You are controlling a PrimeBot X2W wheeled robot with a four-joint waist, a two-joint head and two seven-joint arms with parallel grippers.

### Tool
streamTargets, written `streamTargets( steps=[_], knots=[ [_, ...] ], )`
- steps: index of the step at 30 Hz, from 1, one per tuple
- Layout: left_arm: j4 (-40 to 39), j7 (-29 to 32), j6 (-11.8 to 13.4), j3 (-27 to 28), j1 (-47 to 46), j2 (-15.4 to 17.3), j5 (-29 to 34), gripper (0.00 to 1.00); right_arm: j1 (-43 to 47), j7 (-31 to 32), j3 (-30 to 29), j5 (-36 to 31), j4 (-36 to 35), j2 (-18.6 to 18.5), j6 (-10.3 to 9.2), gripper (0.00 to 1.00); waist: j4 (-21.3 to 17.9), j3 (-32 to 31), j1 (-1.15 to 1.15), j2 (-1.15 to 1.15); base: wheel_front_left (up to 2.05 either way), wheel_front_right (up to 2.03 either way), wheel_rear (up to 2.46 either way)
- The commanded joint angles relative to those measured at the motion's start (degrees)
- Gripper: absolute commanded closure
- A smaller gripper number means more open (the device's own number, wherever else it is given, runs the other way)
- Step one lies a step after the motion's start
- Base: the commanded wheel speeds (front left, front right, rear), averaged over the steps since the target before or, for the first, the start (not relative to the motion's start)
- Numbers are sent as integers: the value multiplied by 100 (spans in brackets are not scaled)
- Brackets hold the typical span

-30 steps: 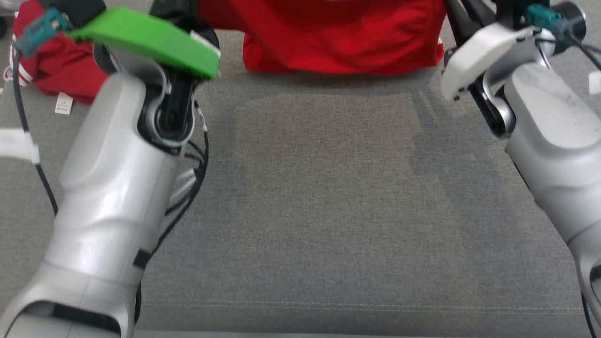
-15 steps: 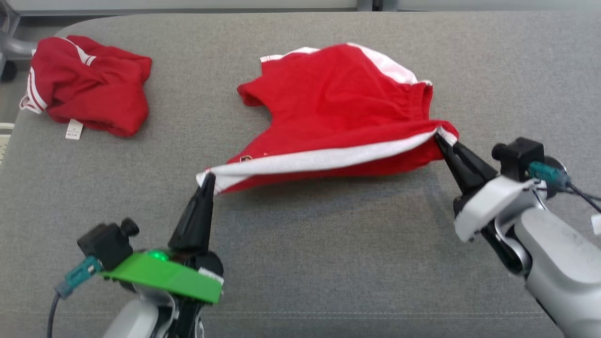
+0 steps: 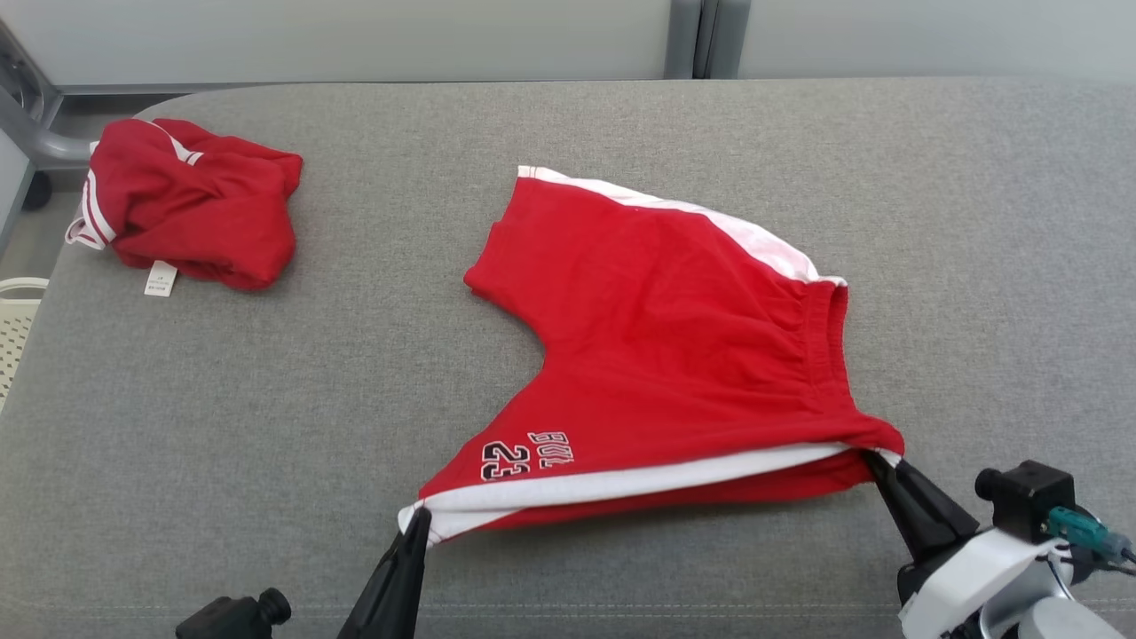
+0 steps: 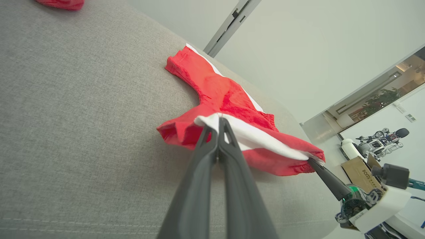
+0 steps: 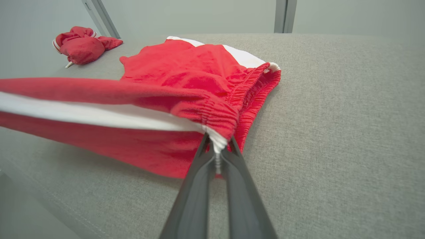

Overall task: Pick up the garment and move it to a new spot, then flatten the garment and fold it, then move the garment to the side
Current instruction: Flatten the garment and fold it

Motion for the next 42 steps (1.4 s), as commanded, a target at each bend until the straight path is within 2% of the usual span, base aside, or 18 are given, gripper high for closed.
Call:
streamTargets(
  steps=[1,11,17,22,28,36,42],
  knots=[
    [-60,9,57,16,151,96,65,100,204,65,-55,-48,-136,-29,-8,100,3,-17,0,0,0,0,0],
    [-499,67,195,18,605,353,-4,100,1183,504,-465,-205,-1034,-42,-8,100,-18,-22,0,0,0,0,0],
    [-261,98,-10,40,135,213,-40,100,1089,771,-364,-116,-1209,82,-8,100,-35,-37,0,0,0,0,0],
    [366,163,-246,51,-640,-36,-60,100,754,948,-122,64,-1071,132,-7,100,-53,-69,0,0,0,0,0],
    [1368,308,-549,34,-1737,-302,0,100,239,1089,-137,289,-727,244,-7,100,-104,22,0,0,0,0,0],
    [2934,534,-856,-2,-3407,-663,129,100,-772,1385,-477,337,-62,714,-6,100,-392,513,0,0,0,0,0],
    [4106,626,-1024,-152,-4569,-884,312,100,-1688,1619,-486,160,477,1083,-6,100,-680,1020,0,0,0,0,0]
  ],
)
